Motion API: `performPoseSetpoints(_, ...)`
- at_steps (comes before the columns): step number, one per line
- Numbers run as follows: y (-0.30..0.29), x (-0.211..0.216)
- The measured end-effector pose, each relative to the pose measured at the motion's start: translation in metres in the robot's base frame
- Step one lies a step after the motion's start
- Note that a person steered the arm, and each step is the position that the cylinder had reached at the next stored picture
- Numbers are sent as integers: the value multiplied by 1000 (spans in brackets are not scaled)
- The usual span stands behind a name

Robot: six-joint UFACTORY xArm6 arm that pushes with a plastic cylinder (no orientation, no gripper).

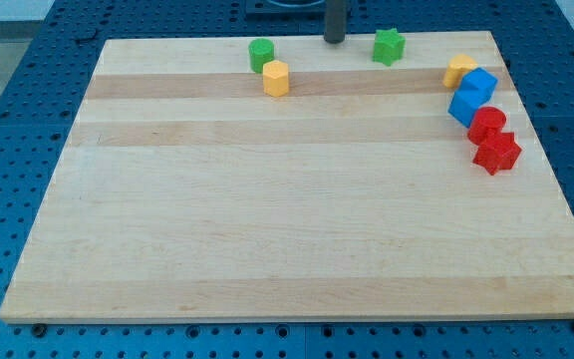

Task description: Slide green star above the yellow heart

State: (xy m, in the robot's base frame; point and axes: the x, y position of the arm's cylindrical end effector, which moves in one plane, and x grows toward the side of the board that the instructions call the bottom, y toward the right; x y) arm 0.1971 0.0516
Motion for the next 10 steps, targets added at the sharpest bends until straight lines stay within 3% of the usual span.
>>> performPoseSetpoints(4,120,23)
performPoseSetpoints(6,94,27)
performPoseSetpoints(10,128,39)
